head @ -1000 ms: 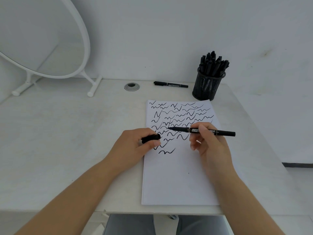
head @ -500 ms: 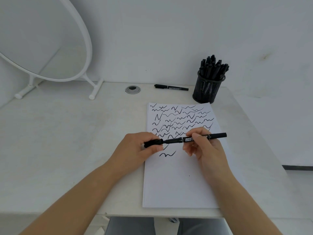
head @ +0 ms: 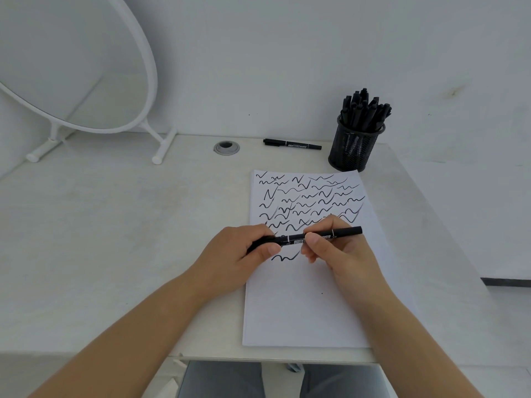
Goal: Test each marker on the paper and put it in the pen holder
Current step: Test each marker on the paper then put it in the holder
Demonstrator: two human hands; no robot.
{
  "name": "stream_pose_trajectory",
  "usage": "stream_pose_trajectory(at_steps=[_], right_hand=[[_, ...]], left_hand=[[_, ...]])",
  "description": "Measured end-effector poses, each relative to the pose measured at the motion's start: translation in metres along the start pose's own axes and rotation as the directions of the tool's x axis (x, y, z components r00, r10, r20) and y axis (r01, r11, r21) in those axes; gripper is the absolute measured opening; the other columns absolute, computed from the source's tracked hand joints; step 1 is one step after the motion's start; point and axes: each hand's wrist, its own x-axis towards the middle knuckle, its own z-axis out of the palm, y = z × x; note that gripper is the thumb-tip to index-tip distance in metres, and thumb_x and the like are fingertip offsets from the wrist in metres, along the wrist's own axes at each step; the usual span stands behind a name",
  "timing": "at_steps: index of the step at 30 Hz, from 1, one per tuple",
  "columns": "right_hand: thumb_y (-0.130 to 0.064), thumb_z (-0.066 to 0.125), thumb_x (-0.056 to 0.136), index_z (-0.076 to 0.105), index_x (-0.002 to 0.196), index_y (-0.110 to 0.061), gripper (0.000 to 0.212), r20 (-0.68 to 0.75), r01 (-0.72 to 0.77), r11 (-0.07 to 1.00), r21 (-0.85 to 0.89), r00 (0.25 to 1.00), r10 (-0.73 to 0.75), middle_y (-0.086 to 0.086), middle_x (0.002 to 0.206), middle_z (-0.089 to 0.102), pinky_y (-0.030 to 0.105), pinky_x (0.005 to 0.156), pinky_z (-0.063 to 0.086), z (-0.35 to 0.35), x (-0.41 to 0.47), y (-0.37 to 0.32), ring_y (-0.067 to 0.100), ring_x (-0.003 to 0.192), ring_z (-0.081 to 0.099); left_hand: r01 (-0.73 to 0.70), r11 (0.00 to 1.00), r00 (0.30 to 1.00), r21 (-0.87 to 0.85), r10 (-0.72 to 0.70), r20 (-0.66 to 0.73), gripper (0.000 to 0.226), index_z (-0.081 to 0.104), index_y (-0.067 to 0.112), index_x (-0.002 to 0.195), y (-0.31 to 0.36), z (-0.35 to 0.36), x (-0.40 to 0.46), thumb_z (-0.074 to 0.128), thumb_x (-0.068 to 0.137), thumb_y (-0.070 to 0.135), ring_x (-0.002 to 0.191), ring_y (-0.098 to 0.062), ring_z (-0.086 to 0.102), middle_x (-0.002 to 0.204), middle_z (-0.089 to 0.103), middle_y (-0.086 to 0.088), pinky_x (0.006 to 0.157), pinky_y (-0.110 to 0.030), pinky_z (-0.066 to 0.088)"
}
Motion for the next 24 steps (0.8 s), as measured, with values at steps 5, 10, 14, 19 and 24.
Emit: stream_pose_trajectory(at_steps=[5, 10, 14, 19, 24], right_hand=[[-0.017, 0.061, 0.075, 0.061, 0.078, -0.015, 0.004, 0.010, -0.010, 1.000, 0.014, 1.000, 0.009, 0.001, 0.057, 0.064, 0.017, 0.058, 0.046, -0.0012, 0.0000, 0.0015, 0.011, 0.056, 0.057], [-0.014, 0.060, 0.076, 0.062, 0.075, -0.019, 0.006, 0.024, 0.001, 0.999, 0.048, 1.000, -0.002, 0.000, 0.056, 0.063, 0.018, 0.058, 0.046, 0.0009, -0.0001, 0.0021, 0.011, 0.055, 0.056], [-0.014, 0.060, 0.076, 0.063, 0.072, -0.025, 0.012, 0.046, 0.000, 0.999, 0.046, 0.999, -0.002, -0.001, 0.057, 0.062, 0.020, 0.060, 0.046, -0.0001, -0.0013, 0.0027, 0.015, 0.057, 0.056], [-0.012, 0.059, 0.076, 0.059, 0.076, -0.015, 0.002, 0.069, 0.008, 1.000, 0.019, 0.998, -0.010, -0.001, 0.056, 0.062, 0.009, 0.053, 0.039, 0.0003, -0.0023, -0.0006, 0.009, 0.055, 0.056], [-0.013, 0.058, 0.076, 0.057, 0.078, -0.011, 0.003, 0.049, 0.008, 1.000, 0.014, 0.999, -0.009, -0.003, 0.055, 0.061, 0.012, 0.056, 0.043, 0.0043, -0.0033, -0.0026, 0.008, 0.055, 0.056]], left_hand=[[0.029, 1.000, 0.999, -0.003, -0.029, 0.026, 0.017, 0.050, 0.036, 0.071, 0.0030, 0.0009, -0.0017, 0.043, 0.085, 0.044, 0.048, -0.008, 0.038, 0.053, 0.046, 0.015, 0.047, -0.018, 0.026], [0.031, 0.999, 0.999, -0.026, -0.031, 0.031, 0.022, 0.050, 0.037, 0.069, 0.0024, 0.0016, -0.0026, 0.042, 0.083, 0.052, 0.047, -0.008, 0.038, 0.052, 0.046, 0.014, 0.046, -0.018, 0.025], [0.006, 0.999, 0.999, -0.040, -0.005, 0.040, 0.026, 0.049, 0.040, 0.068, 0.0014, 0.0016, -0.0030, 0.035, 0.078, 0.060, 0.047, -0.008, 0.038, 0.053, 0.046, 0.014, 0.047, -0.017, 0.026], [0.006, 0.999, 0.999, -0.054, -0.003, 0.054, 0.028, 0.049, 0.039, 0.067, 0.0005, 0.0008, -0.0020, 0.034, 0.078, 0.060, 0.047, -0.007, 0.038, 0.051, 0.045, 0.013, 0.047, -0.016, 0.026], [0.015, 0.998, 0.998, -0.057, -0.011, 0.059, 0.028, 0.050, 0.036, 0.067, 0.0006, 0.0005, -0.0015, 0.037, 0.080, 0.058, 0.045, -0.007, 0.038, 0.049, 0.045, 0.015, 0.045, -0.015, 0.026]])
